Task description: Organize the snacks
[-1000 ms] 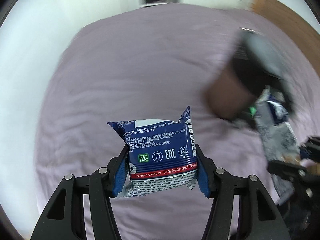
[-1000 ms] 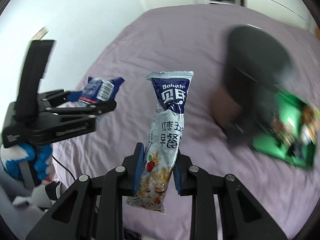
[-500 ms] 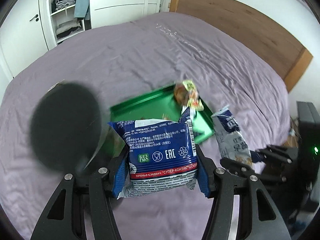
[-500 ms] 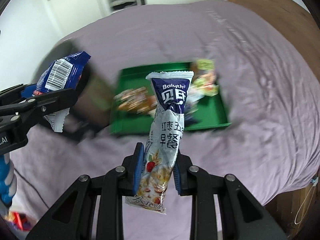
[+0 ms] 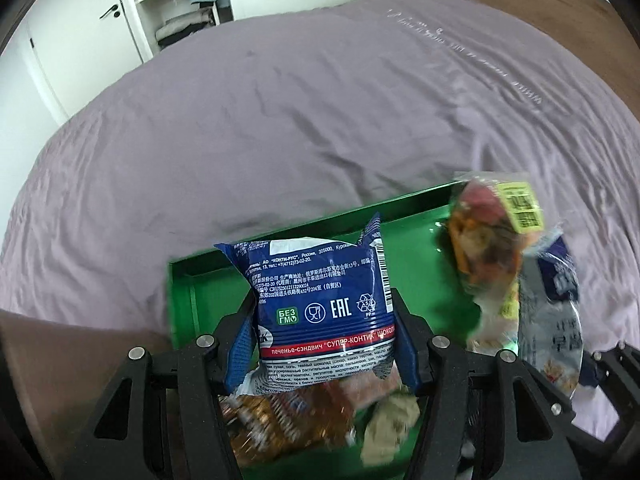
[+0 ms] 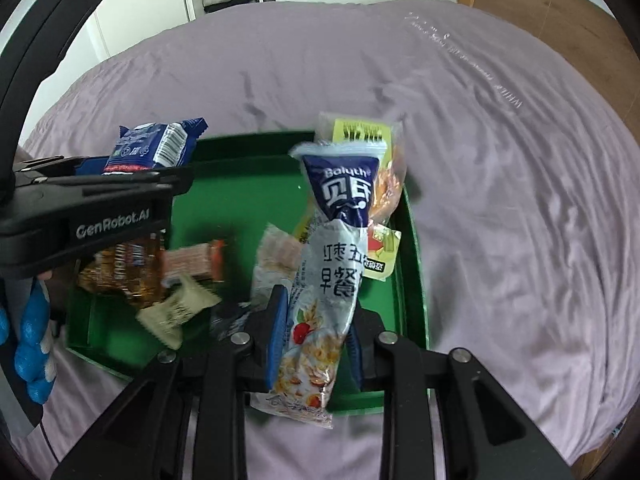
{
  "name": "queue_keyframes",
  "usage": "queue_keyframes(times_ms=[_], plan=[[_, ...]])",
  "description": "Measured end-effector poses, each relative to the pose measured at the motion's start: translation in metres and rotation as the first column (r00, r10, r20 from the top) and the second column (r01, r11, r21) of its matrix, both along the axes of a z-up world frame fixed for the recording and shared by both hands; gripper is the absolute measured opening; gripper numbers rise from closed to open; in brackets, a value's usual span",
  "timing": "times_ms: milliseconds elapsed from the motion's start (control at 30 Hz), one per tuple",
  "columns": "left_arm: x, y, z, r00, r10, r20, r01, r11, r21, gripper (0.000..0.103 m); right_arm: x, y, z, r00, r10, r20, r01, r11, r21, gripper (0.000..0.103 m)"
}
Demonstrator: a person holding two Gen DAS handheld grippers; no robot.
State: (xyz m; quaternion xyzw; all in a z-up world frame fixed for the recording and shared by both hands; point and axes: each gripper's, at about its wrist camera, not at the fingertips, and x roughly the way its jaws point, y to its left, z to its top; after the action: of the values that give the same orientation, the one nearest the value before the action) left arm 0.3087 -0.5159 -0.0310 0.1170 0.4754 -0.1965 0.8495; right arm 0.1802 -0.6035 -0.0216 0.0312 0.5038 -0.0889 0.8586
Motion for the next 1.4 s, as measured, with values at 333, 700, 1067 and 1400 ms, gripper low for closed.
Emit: queue_keyframes(times_ms=[333,700,1067,1400], plan=[[-0.004,0.004,-0.019,1.000,0.010,0.025,-0.009,1.000,-0.026,0.055,-0.007,-0.010,-0.017,0.998,0.001,0.060,-0.001,1.000,-0.001,0.021],[-0.019,0.017,-0.001,0.993,0.016,0.119,-0.007,0.997,-0.079,0.060,-0.021,-0.005,0.000,0.987,0.005,0.159,-0.003,1.000,-0.014,0.068],[-0.074,0.045,0.039,0.985,0.009,0.172,0.024,0.981,-0.191,0.067,-0.069,0.006,0.030,0.976,-0.004,0.218,0.019,0.998,-0.064,0.071],[-0.156,0.086,0.055,0.988,-0.001,0.151,0.040,0.967,-0.253,0.078,-0.138,0.030,0.025,0.983,0.003,0.183,0.013,0.996,-0.087,0.075]])
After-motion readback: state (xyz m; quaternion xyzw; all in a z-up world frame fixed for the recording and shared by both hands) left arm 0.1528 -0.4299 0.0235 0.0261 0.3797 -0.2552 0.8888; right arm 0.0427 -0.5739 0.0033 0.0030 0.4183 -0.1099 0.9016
